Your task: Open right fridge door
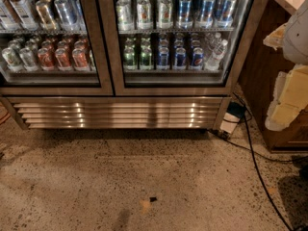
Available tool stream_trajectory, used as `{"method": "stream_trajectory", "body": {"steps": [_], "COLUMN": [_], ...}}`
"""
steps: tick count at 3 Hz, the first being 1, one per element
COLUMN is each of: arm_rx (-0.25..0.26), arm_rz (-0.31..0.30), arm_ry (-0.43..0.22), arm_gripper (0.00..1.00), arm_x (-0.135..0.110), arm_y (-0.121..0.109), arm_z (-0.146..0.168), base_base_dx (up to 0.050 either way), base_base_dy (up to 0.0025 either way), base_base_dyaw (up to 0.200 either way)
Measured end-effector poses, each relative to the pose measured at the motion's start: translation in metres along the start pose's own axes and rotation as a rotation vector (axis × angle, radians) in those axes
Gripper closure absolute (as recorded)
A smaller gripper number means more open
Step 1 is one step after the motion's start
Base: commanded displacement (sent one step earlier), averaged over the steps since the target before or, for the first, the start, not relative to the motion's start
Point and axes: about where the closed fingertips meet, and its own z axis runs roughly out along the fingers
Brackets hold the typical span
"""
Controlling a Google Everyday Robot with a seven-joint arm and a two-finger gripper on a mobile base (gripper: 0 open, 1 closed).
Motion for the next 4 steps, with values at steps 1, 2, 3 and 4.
{"method": "stream_trajectory", "body": {"steps": [1,2,3,4], "arm_rx": [0.000,0.000,0.000,0.000], "arm_rz": [0.000,0.000,0.000,0.000], "arm_ry": [0.000,0.000,0.000,0.000], "arm_gripper": [0.00,0.00,0.00,0.00], "arm_x": [0.0000,0.0000,0.0000,0.0000], "arm_y": [0.0000,0.0000,0.0000,0.0000], "arm_z": [0.0000,0.0000,0.0000,0.0000], "base_base_dx": [0.041,0.048,0.049,0.049], "base_base_dy": [0.00232,0.00003,-0.00001,-0.00001], "base_base_dyaw": [0.112,-0.001,0.000,0.000]}}
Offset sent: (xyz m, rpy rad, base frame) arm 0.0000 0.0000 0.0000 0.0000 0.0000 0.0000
